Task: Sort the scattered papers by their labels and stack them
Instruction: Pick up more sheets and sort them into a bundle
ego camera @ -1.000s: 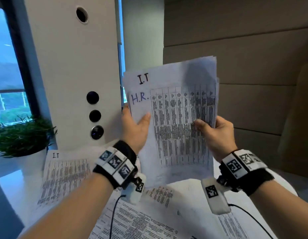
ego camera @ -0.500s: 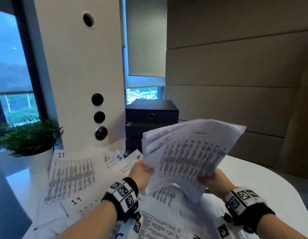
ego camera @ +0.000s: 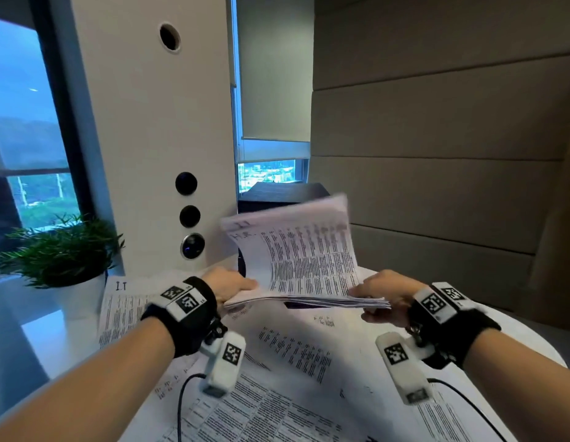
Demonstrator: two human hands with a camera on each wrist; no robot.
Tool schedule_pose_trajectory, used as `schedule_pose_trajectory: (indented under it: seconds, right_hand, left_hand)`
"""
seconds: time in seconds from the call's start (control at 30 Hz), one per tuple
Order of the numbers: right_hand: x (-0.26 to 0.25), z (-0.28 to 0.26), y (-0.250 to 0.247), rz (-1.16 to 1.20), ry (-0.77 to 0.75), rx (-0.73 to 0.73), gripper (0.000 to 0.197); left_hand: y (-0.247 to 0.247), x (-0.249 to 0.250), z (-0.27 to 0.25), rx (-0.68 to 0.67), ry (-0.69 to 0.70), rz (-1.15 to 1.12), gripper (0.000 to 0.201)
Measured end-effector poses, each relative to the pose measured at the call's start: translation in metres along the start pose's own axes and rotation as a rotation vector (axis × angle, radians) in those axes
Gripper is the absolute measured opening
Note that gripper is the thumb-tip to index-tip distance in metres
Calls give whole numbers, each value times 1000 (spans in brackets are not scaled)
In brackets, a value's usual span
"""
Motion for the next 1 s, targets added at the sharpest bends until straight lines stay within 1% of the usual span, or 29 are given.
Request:
schedule_pose_trajectory:
  seconds: [0.03, 0.1, 0.17, 0.23, 0.3, 0.37, 0.43, 0.5, 0.57, 0.63, 0.73, 0.77, 0.87, 1.0]
  right_hand:
    - [-4, 0, 1, 12, -17, 12, 16]
    - [-16, -2, -1, 103, -88, 42, 12]
    - [-28, -6, -3, 163, -118, 53, 10]
    - [-39, -9, -8, 246, -132, 66, 14]
    - [-51, -12, -16, 369, -157, 59, 20]
    - [-61, -14, -19, 485, -178, 6, 21]
    - [-70, -15, -20, 541, -181, -43, 22]
    - [-78, -12, -19, 555, -172, -80, 19]
    - [-87, -9, -16, 601, -158, -125, 19]
    - [-95, -4, -17, 651, -145, -133, 19]
    - [-109, 3, -19, 749, -118, -131, 6]
    - [-113, 7, -20, 761, -113, -132, 7]
    - [-126, 20, -28, 777, -111, -146, 16]
    - [-138, 33, -39, 801, -141, -166, 21]
  left_hand:
    - [-2, 3, 4, -3, 29, 5, 12]
    - [-11, 16, 6, 57, 101, -56, 23]
    - [-17, 31, 3, 94, 178, -93, 24]
    - [-18, 47, 0, 79, 229, -148, 19]
    - [-22, 63, -2, 67, 230, -247, 14]
    - [-27, 72, 1, 59, 185, -303, 15]
    - [-28, 80, 3, 23, 144, -358, 6]
    - [-26, 86, 4, -44, 100, -458, 18]
    - [-26, 96, 8, -91, 105, -497, 23]
    - [-27, 108, 12, -108, 132, -538, 24]
    - [-27, 120, 21, -104, 122, -643, 20]
    - [-24, 124, 23, -103, 114, -678, 21]
    - [-18, 138, 29, -120, 121, -768, 23]
    - [-12, 151, 33, -152, 128, -869, 22]
Point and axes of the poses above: each hand's wrist, its own z-axis towards the middle knuckle, its own y-axis out of the palm, x = y × z, the point moved 7 cm from there along z, towards the middle knuckle, and after that the axes turned 12 degrees about -z, right-handed, at the moved point
